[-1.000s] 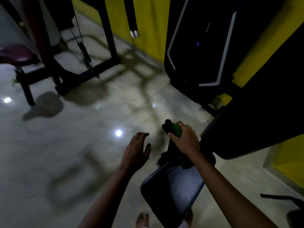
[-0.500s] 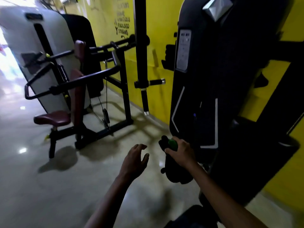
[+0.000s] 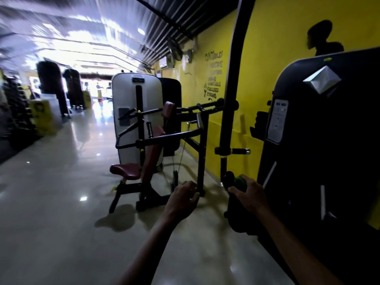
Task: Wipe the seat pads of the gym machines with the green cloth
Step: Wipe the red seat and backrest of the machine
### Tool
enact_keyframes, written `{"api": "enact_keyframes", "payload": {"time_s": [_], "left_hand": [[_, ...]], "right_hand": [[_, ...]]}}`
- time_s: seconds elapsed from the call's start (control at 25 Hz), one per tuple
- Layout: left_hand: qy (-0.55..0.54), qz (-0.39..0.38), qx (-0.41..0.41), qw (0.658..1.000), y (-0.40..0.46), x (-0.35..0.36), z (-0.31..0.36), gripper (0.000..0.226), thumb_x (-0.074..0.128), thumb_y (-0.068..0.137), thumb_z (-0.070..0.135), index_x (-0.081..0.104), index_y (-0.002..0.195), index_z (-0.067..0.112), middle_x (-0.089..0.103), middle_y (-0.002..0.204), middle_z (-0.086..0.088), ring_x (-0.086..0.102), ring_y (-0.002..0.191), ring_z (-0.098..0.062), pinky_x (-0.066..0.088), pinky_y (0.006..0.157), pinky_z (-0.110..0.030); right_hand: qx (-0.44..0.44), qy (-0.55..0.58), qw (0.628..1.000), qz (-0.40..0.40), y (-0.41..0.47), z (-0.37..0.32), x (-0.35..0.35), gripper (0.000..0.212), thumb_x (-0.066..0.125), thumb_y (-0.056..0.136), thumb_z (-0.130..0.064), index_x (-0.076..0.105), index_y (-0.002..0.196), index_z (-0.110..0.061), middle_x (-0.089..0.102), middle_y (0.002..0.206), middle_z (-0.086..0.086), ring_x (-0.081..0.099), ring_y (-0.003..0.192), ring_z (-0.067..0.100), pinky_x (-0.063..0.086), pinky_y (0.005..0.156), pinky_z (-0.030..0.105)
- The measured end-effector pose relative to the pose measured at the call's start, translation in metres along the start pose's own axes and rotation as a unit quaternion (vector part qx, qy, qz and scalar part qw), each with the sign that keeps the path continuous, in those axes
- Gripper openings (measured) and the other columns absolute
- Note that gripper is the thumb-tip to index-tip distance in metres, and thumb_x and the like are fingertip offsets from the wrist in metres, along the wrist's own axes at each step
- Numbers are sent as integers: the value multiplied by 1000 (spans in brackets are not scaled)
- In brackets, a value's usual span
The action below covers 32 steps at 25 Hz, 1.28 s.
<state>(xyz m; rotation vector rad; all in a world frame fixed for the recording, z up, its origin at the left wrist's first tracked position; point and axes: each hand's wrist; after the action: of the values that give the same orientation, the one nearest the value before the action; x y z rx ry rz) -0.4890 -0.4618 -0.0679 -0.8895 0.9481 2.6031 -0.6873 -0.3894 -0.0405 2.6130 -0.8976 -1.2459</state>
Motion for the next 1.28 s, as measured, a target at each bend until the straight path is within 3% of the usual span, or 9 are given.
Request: {"api": "enact_keyframes", "payload": {"time_s": [0.2, 0.32, 0.44, 0.56, 0.8, 1.0, 1.12, 1.28], "left_hand": [[27, 29, -22, 999, 3, -48, -29, 25, 59, 90, 20, 62, 111, 6, 61, 112, -7, 58, 98, -16, 44, 78, -22], [56, 49, -29, 997, 5, -87, -58, 22, 61, 89, 18, 62, 106, 4, 61, 106, -8, 56, 82, -14, 41, 68, -17], [70, 65, -38, 995, 7, -132, -90, 19, 62, 87, 13, 64, 101, 1, 61, 100, -9, 56, 85, -15, 36, 66, -8], [82, 72, -51, 993, 9, -188, -133, 15, 62, 86, 13, 62, 96, 1, 59, 95, -8, 58, 87, -20, 42, 71, -22], [102, 92, -78, 987, 13, -287, -219, 18, 60, 87, 14, 65, 103, 7, 64, 106, -6, 61, 97, -18, 46, 82, -26], [99, 117, -84, 985, 25, -335, -281, 15, 61, 88, 11, 66, 102, 10, 57, 98, 7, 54, 93, -7, 38, 75, -15], [99, 120, -106, 982, 40, -350, -325, 20, 60, 89, 12, 64, 108, 7, 63, 109, -3, 58, 101, -15, 41, 81, -15], [112, 120, -121, 979, 77, -372, -394, 25, 60, 91, 17, 63, 113, 7, 63, 114, -6, 57, 105, -14, 38, 82, -13]], "right_hand": [[-46, 13, 999, -13, 8, -48, 27, 53, 69, 84, -33, 53, 131, -12, 57, 121, 12, 55, 111, 28, 43, 78, 29], [-71, 33, 997, -28, 13, -86, 57, 45, 69, 83, -31, 58, 122, -11, 60, 113, 13, 58, 104, 29, 46, 78, 32], [-93, 51, 994, -40, 20, -125, 91, 41, 70, 83, -29, 60, 117, -9, 61, 108, 13, 59, 101, 31, 46, 73, 32], [-102, 75, 991, -46, 26, -177, 134, 36, 69, 84, -23, 61, 114, -7, 61, 106, 14, 59, 102, 31, 41, 73, 29], [-131, 120, 982, -68, 34, -272, 225, 20, 74, 79, -27, 58, 89, -22, 58, 90, 6, 57, 85, 24, 43, 69, 31], [-143, 135, 975, -101, 53, -335, 291, 16, 71, 80, -29, 60, 90, -26, 63, 91, 3, 60, 85, 21, 49, 73, 34], [-152, 141, 972, -112, 77, -362, 330, 20, 71, 80, -30, 63, 97, -23, 63, 92, 3, 60, 84, 21, 47, 69, 30], [-158, 178, 962, -130, 123, -397, 403, 19, 72, 77, -32, 64, 91, -22, 65, 88, 2, 61, 82, 20, 52, 75, 38]]}}
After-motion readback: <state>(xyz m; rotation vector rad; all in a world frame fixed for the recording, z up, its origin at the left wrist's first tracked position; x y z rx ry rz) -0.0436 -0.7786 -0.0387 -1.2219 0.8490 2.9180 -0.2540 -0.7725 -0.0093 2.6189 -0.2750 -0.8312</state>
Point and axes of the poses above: each hand's wrist, its own y-axis towards the middle knuckle, its own x-axis out of the palm, z = x × y
